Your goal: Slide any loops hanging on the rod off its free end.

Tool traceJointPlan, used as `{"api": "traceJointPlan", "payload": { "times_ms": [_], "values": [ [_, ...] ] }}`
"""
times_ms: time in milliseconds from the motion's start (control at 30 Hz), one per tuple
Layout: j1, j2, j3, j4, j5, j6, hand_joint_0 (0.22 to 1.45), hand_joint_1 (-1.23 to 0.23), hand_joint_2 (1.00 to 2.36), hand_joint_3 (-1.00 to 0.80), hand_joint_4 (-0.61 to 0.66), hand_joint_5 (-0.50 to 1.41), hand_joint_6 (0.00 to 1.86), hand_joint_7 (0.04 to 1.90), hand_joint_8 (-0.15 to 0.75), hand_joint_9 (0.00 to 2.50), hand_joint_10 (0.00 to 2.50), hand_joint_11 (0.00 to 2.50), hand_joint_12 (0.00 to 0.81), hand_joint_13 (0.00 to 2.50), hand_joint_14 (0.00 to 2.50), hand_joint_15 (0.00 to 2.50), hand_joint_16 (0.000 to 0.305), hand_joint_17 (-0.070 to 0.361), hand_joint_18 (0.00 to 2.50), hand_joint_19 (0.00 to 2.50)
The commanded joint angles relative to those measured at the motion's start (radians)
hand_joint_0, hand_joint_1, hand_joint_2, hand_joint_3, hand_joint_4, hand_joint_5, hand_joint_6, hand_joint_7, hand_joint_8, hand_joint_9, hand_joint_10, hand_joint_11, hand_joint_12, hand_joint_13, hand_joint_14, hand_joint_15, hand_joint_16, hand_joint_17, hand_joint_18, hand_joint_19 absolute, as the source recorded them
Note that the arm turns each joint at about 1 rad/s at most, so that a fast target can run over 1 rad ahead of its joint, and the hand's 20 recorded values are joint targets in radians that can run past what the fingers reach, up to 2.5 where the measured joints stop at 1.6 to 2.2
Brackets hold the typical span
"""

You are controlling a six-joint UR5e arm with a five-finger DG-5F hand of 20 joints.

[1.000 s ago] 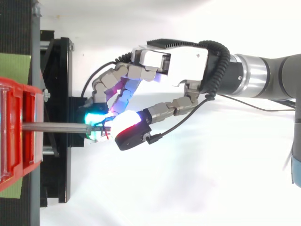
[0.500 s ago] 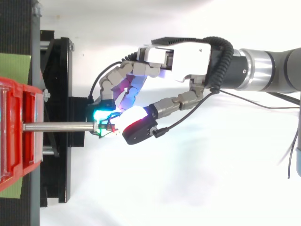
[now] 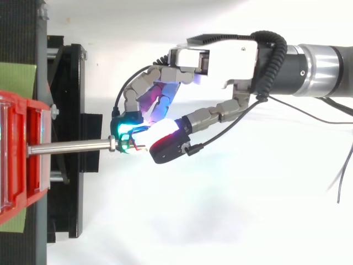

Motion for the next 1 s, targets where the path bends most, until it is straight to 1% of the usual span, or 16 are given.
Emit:
{"api": "traceJointPlan", "payload": {
  "times_ms": [0,100,167,200,233,300,367,433,500,533,633,767,867,900,933,967],
  "values": [
    [-0.006,0.001,0.000,-0.012,-0.002,-0.002,0.42,-0.63,1.77,-0.12,-0.09,-0.08,0.87,1.04,0.325,1.19,0.01,0.29,0.405,0.77,0.00,0.10,0.062,0.139,0.81,0.27],
    [-0.011,0.009,-0.006,-0.040,-0.008,-0.001,0.42,-0.63,1.79,-0.14,-0.08,-0.08,0.87,1.05,0.326,1.19,0.01,0.28,0.406,0.77,0.00,0.10,0.062,0.140,0.81,0.27],
    [-0.012,0.027,-0.031,-0.050,-0.005,-0.004,0.41,-0.62,1.80,-0.14,-0.07,-0.08,0.87,1.05,0.332,1.19,0.01,0.28,0.407,0.77,0.00,0.10,0.062,0.140,0.81,0.27],
    [-0.012,0.050,-0.066,-0.047,-0.005,-0.005,0.41,-0.62,1.80,-0.14,-0.08,-0.08,0.87,1.05,0.331,1.19,0.01,0.28,0.408,0.77,0.00,0.09,0.062,0.140,0.81,0.27],
    [-0.011,0.060,-0.080,-0.046,-0.003,-0.007,0.41,-0.62,1.80,-0.14,-0.07,-0.08,0.87,1.05,0.332,1.19,0.01,0.28,0.410,0.77,0.00,0.10,0.062,0.140,0.81,0.27],
    [-0.008,0.089,-0.117,-0.040,0.009,-0.012,0.41,-0.62,1.80,-0.14,-0.07,-0.08,0.87,1.05,0.331,1.19,0.01,0.28,0.409,0.77,0.00,0.10,0.062,0.140,0.81,0.27],
    [-0.006,0.118,-0.150,-0.035,0.036,-0.016,0.41,-0.62,1.80,-0.14,-0.07,-0.08,0.87,1.05,0.335,1.19,0.01,0.28,0.411,0.77,0.00,0.09,0.062,0.140,0.81,0.27],
    [-0.006,0.138,-0.166,-0.037,0.055,-0.012,0.42,-0.64,1.77,-0.13,-0.08,-0.08,0.87,1.06,0.333,1.19,0.01,0.28,0.410,0.77,0.00,0.09,0.062,0.140,0.81,0.27],
    [-0.008,0.144,-0.166,-0.041,0.056,-0.007,0.43,-0.67,1.72,-0.12,-0.08,-0.08,0.87,1.06,0.330,1.18,0.01,0.29,0.409,0.76,0.00,0.10,0.062,0.139,0.81,0.28],
    [-0.009,0.144,-0.166,-0.057,0.056,0.002,0.44,-0.69,1.65,-0.10,-0.08,-0.09,0.88,1.06,0.326,1.17,0.01,0.30,0.406,0.76,0.00,0.10,0.061,0.138,0.81,0.28],
    [-0.008,0.144,-0.167,-0.086,0.058,0.027,0.47,-0.68,1.52,-0.06,-0.06,-0.09,0.88,1.08,0.314,1.19,0.01,0.33,0.403,0.76,0.00,0.11,0.061,0.137,0.80,0.28],
    [-0.003,0.144,-0.166,-0.116,0.061,0.060,0.46,-0.64,1.54,-0.08,-0.05,-0.09,0.88,1.07,0.313,1.22,0.01,0.34,0.401,0.76,0.00,0.11,0.061,0.137,0.80,0.28],
    [0.000,0.144,-0.166,-0.123,0.084,0.102,0.46,-0.61,1.52,-0.12,-0.03,-0.08,0.88,1.08,0.314,1.21,0.01,0.33,0.402,0.76,0.00,0.11,0.061,0.138,0.79,0.29],
    [0.001,0.144,-0.166,-0.126,0.095,0.120,0.47,-0.62,1.47,-0.12,-0.03,-0.09,0.88,1.09,0.311,1.21,0.01,0.34,0.401,0.76,0.00,0.11,0.061,0.137,0.78,0.29],
    [0.004,0.144,-0.166,-0.130,0.121,0.166,0.49,-0.63,1.39,-0.12,-0.02,-0.09,0.88,1.09,0.311,1.21,0.01,0.34,0.399,0.75,0.00,0.12,0.060,0.136,0.78,0.31],
    [0.004,0.144,-0.166,-0.132,0.128,0.183,0.50,-0.63,1.34,-0.12,-0.02,-0.09,0.88,1.09,0.306,1.21,0.01,0.34,0.397,0.75,0.00,0.12,0.060,0.135,0.77,0.31]
  ]
}}
